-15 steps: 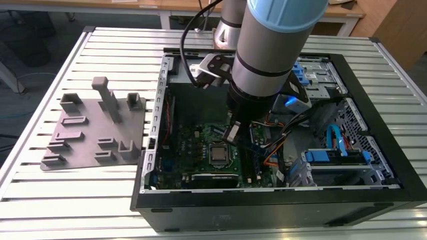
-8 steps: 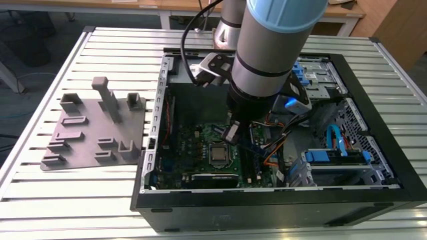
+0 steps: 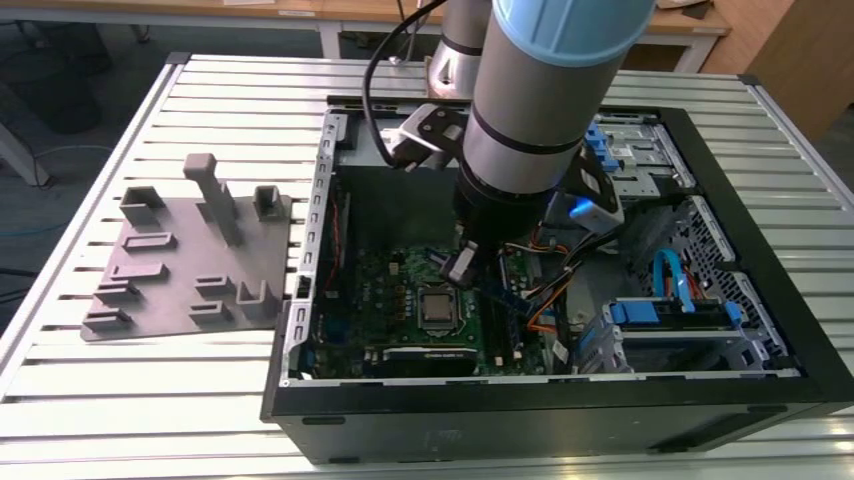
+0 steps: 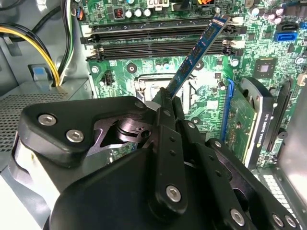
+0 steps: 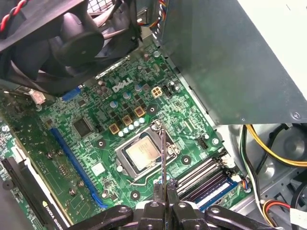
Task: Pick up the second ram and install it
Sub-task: 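Insert the second ram into the second slot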
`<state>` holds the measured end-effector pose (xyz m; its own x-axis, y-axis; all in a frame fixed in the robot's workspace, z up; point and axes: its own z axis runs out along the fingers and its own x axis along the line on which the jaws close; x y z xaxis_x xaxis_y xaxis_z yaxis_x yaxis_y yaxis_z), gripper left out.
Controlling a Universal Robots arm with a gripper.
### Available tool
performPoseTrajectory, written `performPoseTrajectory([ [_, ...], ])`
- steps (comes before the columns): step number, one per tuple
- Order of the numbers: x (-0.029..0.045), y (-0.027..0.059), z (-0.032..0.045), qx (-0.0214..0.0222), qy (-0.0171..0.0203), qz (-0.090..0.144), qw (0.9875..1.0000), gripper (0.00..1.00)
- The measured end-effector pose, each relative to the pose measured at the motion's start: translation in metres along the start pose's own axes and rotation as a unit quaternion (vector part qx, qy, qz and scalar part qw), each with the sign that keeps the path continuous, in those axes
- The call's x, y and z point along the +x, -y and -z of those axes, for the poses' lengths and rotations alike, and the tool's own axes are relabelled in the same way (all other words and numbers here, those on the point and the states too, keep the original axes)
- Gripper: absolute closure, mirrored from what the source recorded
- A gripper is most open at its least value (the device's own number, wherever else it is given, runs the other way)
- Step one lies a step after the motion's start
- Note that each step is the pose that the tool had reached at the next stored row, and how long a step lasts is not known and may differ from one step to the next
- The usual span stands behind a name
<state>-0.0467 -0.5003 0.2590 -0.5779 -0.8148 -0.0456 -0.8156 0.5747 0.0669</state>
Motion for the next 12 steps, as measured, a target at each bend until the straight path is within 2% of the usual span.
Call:
performPoseTrajectory([
  [12,0.0,0.0,-0.0002,0.0013,0.0019,-0.028,0.9996,0.89],
])
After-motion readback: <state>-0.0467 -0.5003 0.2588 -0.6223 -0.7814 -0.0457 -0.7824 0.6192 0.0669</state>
